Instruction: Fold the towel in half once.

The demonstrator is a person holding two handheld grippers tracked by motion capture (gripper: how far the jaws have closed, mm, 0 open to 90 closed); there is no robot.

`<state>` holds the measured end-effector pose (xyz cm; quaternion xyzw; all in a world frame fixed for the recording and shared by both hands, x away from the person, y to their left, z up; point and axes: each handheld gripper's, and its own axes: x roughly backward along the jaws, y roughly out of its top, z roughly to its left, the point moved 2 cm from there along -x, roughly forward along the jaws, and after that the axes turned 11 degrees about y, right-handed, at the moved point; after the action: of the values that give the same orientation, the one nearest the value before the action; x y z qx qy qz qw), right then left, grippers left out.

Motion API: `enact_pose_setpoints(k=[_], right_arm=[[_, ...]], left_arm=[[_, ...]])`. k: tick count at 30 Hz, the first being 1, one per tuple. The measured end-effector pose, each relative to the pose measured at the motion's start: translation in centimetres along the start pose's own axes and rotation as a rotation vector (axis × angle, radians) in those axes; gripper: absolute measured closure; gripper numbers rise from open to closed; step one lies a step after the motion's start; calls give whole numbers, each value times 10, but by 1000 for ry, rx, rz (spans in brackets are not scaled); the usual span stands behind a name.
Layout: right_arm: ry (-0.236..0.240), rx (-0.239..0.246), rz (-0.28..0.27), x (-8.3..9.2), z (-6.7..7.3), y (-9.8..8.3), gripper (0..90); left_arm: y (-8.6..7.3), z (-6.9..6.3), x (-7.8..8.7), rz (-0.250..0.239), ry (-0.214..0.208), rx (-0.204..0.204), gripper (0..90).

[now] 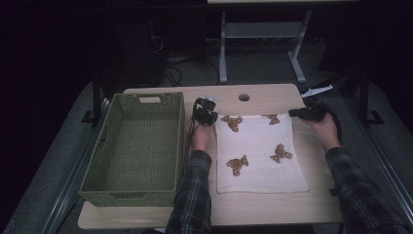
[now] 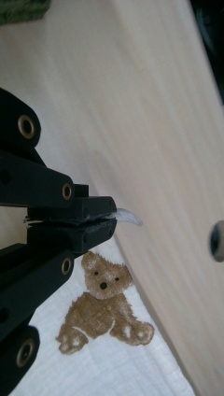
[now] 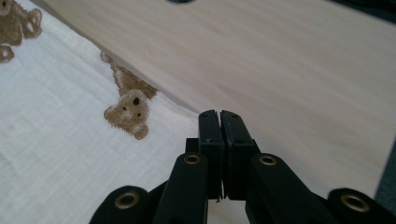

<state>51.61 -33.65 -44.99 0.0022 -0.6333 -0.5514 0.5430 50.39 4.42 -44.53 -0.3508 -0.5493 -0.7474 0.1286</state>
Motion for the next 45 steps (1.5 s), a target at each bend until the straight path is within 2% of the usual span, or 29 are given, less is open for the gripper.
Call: enact_pose_setpoints(k=[6,10,14,18,25,30,32,35,41,43,45], right_arm=[[-11,18,-60,19,1,20,881],[7,29,-85,26,7,23,880],[34,38,-91,30,13,12,880],[58,35,-103,37,21,-1,880],[83,51,-123,52,38,-15,880],[97,64,-134,62,50,-25,880],[101,65,-137,65,55,-28,880],[102,82,-125,68,62,-36,880],[103,100,-120,75,80,-52,879],[105,107,-114,77,84,-58,879],[103,110,-109,77,87,-63,880]], left_arm=[[20,5,16,-53,30,2,877],[19,3,28,-57,2,14,877],[9,2,38,-56,-21,39,877],[0,0,47,-56,-36,45,877],[-11,-10,70,-69,-35,6,877],[-22,-18,86,-68,-28,-10,877],[-27,-20,91,-63,-30,-2,877],[-36,-24,97,-62,-30,0,877],[-50,-34,103,-36,-32,-44,877],[-53,-38,106,-38,-55,-30,877],[-55,-42,109,-36,-50,-52,877]])
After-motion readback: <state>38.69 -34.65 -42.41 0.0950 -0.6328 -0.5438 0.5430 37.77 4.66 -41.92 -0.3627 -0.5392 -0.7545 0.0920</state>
